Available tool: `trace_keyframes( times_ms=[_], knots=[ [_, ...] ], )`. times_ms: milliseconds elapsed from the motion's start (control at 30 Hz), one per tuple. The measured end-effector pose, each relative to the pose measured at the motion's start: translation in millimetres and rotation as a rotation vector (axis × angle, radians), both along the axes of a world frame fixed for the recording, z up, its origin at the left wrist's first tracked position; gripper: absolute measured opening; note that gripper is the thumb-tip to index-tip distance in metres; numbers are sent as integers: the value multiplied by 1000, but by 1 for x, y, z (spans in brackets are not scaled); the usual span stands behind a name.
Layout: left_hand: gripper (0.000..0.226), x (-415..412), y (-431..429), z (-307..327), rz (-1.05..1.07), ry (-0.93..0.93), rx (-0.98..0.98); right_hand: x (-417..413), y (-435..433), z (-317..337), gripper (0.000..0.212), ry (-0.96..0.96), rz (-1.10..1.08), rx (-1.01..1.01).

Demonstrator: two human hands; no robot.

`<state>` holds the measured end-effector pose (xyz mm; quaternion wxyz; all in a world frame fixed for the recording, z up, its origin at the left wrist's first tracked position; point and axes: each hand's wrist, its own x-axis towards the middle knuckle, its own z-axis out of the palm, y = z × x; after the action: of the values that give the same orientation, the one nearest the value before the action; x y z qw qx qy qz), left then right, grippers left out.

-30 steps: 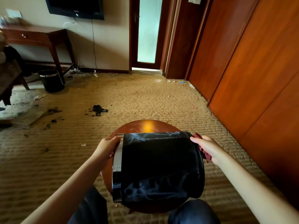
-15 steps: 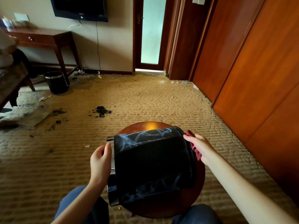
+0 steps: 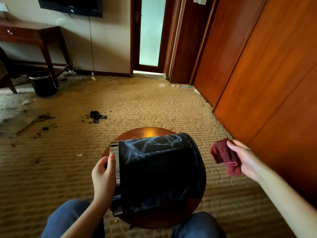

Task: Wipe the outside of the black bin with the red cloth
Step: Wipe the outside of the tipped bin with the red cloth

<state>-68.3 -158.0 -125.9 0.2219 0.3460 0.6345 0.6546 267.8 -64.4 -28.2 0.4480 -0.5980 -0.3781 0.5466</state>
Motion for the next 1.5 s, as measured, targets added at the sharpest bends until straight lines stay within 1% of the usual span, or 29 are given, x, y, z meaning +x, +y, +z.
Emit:
trace_keyframes(
  times_ms=[100,167,267,367,433,500,533,600,667,700,733,800,867,933,1000,1100,1167,1267,1333,1400,1500],
  knots=[
    [42,6,6,1,2,-10,-3,-1,2,5,28,-43,-1,55],
    [44,9,10,-1,-2,17,-17,-5,4,5,29,-110,-73,112],
    [44,12,12,-2,-11,15,-31,-12,9,1,17,-285,-103,246],
    [43,12,11,-2,-6,0,-45,-28,17,-5,26,-611,-109,443],
    [44,11,11,-3,-8,-16,-59,-47,22,-14,20,-780,-46,509],
    [44,11,11,-5,-18,-24,-67,-66,24,-27,10,-875,85,498],
    [42,9,12,-6,-21,-26,-69,-73,24,-33,10,-904,144,491],
    [34,5,15,-7,-14,-17,-78,-76,22,-42,10,-934,203,512],
    [15,1,20,-9,17,5,-93,-71,20,-45,9,-922,242,534],
    [17,0,22,-10,14,19,-106,-68,18,-46,11,-927,256,551],
    [29,-1,23,-10,-2,54,-115,-65,17,-48,15,-943,246,590],
    [44,-3,24,-8,-42,198,-113,-61,14,-50,19,-1023,180,723],
    [51,-6,26,-9,-78,341,-110,-60,11,-53,18,-1118,134,844],
    [51,-11,29,-11,-109,393,-119,-59,11,-57,26,-1166,131,892],
    [44,-13,31,-12,-122,383,-116,-60,14,-62,34,-1151,114,849],
    [39,-14,33,-11,-124,339,-109,-68,17,-69,27,-1108,37,860],
    [39,-13,34,-11,-114,316,-108,-75,15,-71,21,-1155,-21,911],
    [42,-11,33,-10,-112,292,-83,-91,4,-76,20,-1251,-84,943],
    [40,-11,33,-10,-118,270,-72,-110,-11,-82,27,-1230,-75,930],
    [38,-11,36,-9,-119,243,-78,-144,-31,-88,31,-1201,-43,999],
    [37,-13,38,-9,-125,251,-76,-208,-66,-92,25,-1155,98,1114]
  ],
)
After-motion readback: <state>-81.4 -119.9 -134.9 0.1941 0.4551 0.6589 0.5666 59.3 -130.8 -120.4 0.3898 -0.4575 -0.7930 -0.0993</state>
